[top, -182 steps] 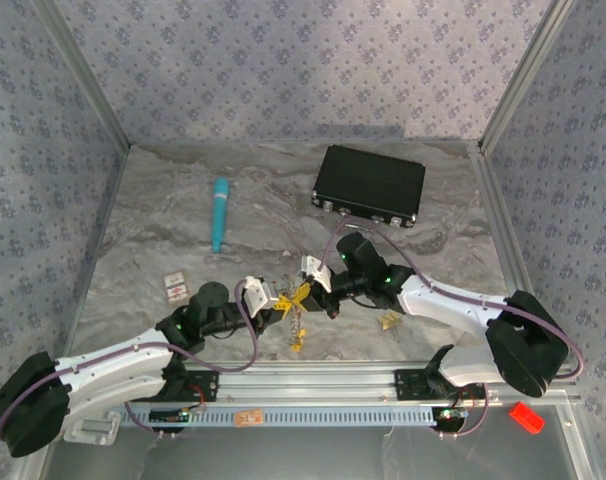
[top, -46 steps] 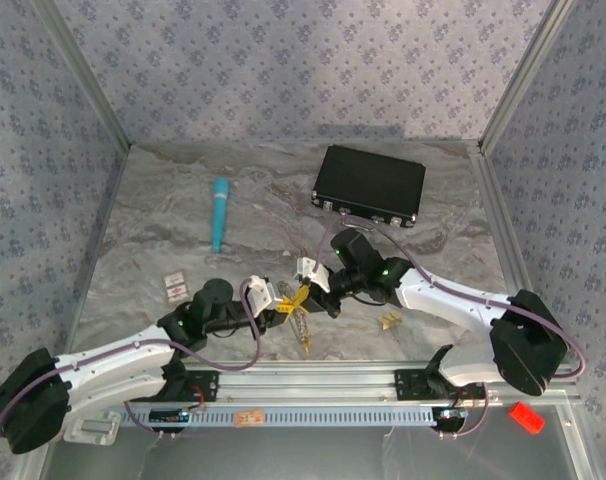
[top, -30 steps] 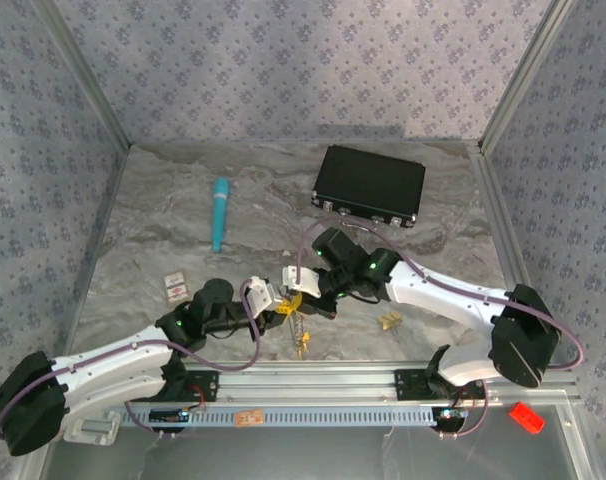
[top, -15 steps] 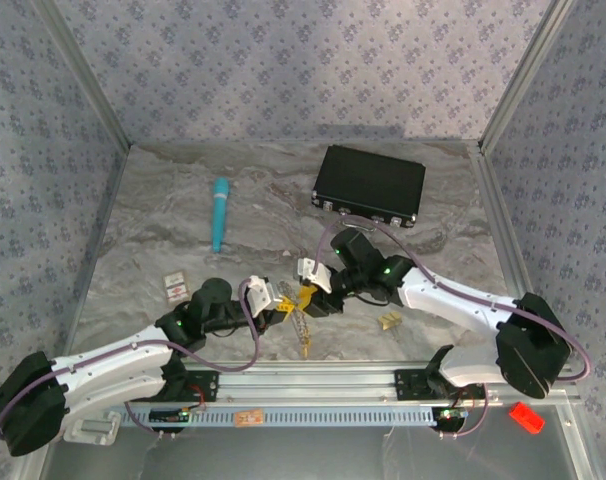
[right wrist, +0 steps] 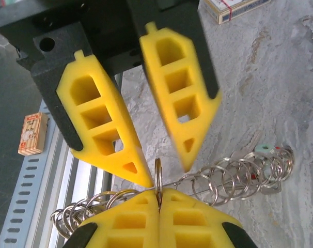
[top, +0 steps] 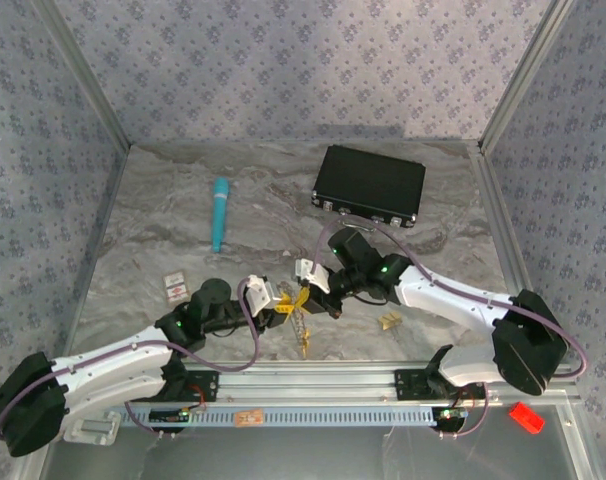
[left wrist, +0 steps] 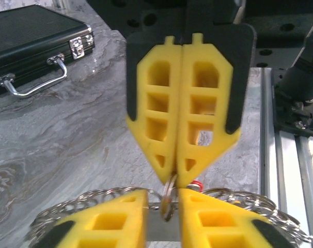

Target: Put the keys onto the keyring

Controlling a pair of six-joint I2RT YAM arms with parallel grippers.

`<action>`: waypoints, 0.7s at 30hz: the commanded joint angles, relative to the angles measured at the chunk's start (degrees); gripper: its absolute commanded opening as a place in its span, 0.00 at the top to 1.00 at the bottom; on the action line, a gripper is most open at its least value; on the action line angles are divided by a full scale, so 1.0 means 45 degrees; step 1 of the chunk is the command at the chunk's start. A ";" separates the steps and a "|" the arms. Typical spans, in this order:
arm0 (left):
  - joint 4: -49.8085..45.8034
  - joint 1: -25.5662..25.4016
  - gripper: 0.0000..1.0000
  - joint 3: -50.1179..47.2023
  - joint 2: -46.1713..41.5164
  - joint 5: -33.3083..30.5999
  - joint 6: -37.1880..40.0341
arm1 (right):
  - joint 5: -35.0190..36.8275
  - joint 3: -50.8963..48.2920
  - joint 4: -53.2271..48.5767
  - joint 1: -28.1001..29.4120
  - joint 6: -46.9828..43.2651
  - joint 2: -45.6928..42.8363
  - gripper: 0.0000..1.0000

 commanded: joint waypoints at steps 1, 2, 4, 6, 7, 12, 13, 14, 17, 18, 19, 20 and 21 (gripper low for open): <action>-0.0498 -0.0031 0.75 0.0414 -0.0172 -0.0129 0.0181 | 0.0759 0.1148 -0.1836 0.0424 -0.1218 0.0319 1.00; -0.0620 -0.0047 0.75 0.0462 -0.0185 -0.0086 0.0217 | 0.1004 0.1449 -0.2285 0.0549 -0.1480 0.0487 1.00; -0.0763 -0.0040 0.75 0.0530 -0.0160 -0.0035 0.0255 | 0.1366 0.1778 -0.2847 0.0786 -0.1834 0.0710 1.00; -0.0876 -0.0049 0.77 0.0585 -0.0120 0.0071 0.0305 | 0.1508 0.2001 -0.3011 0.0945 -0.2002 0.0817 1.00; -0.0925 -0.0050 0.78 0.0600 -0.0101 0.0143 0.0344 | 0.1502 0.2044 -0.3000 0.0967 -0.2025 0.0853 1.00; -0.0862 -0.0050 0.90 0.0662 -0.0028 0.0554 0.0461 | 0.1465 0.2330 -0.2946 0.1127 -0.2027 0.0968 1.00; -0.0851 -0.0051 0.94 0.0657 -0.0028 0.0629 0.0502 | 0.1404 0.2286 -0.2832 0.1102 -0.1910 0.0929 1.00; -0.0837 -0.0050 0.98 0.0649 -0.0051 0.0716 0.0529 | 0.1281 0.2173 -0.2612 0.1037 -0.1724 0.0807 1.00; -0.0703 -0.0050 1.00 0.0499 -0.0204 0.0788 0.0533 | 0.0870 0.1444 -0.1511 0.0599 -0.0855 0.0215 0.79; -0.0560 -0.0062 1.00 0.0405 -0.0279 0.0752 0.0519 | 0.0726 0.1082 -0.1150 0.0444 -0.0562 -0.0003 0.74; -0.0456 -0.0060 1.00 0.0319 -0.0348 0.0723 0.0507 | 0.0624 0.0843 -0.0856 0.0304 -0.0344 -0.0166 0.71; -0.0343 -0.0050 1.00 0.0245 -0.0376 0.0682 0.0500 | 0.0527 0.0562 -0.0568 0.0180 -0.0143 -0.0308 0.70; -0.0269 -0.0052 1.00 0.0203 -0.0402 0.0646 0.0502 | 0.0487 0.0311 -0.0403 0.0117 -0.0024 -0.0369 0.69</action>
